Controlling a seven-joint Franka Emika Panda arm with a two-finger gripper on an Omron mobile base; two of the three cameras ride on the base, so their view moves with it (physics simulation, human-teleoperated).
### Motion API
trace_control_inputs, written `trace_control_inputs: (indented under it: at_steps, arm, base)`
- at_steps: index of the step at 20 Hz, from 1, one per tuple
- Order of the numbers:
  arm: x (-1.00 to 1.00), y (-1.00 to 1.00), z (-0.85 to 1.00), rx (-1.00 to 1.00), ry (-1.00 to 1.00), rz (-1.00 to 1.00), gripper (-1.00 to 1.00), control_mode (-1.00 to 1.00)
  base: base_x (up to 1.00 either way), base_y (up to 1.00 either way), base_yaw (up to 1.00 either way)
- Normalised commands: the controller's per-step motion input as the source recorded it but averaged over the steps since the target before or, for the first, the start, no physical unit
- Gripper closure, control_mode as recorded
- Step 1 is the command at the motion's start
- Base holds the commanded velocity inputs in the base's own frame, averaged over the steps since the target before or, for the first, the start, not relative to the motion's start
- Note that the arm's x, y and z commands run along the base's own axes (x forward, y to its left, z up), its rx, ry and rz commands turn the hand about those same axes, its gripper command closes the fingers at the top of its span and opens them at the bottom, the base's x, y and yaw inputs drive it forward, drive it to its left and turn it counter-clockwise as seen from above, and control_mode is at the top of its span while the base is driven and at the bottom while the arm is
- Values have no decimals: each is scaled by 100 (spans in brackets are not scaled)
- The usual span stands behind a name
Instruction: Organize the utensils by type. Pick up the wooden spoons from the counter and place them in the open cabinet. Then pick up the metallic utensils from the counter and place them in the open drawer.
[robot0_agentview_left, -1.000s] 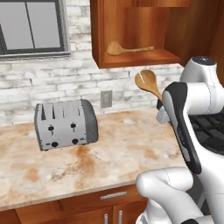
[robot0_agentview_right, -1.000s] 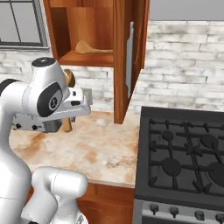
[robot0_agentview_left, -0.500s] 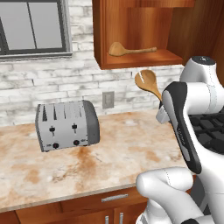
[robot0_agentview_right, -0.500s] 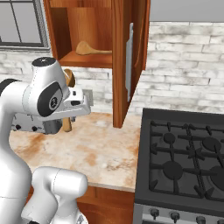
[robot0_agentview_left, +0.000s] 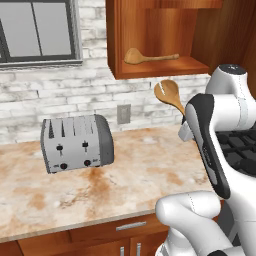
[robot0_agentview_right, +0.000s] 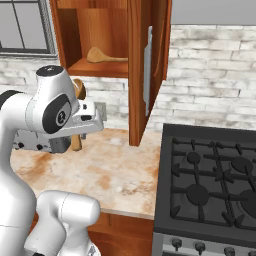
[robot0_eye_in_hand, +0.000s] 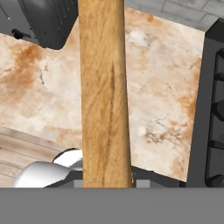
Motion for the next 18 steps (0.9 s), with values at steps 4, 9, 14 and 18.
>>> trace_control_inputs:
  at_steps: [4,9,14,18]
  arm:
    - [0,0,0,0,0,0,100,-100]
    - [0,0,1,0,0,0,100,-100]
    - [3,0,10,0,-2,0,100,-100]
    - [1,0,27,-1,-14,0,100,-100]
  base:
    - [0,0,0]
    - [0,0,0]
    - [0,0,0]
    - [0,0,0]
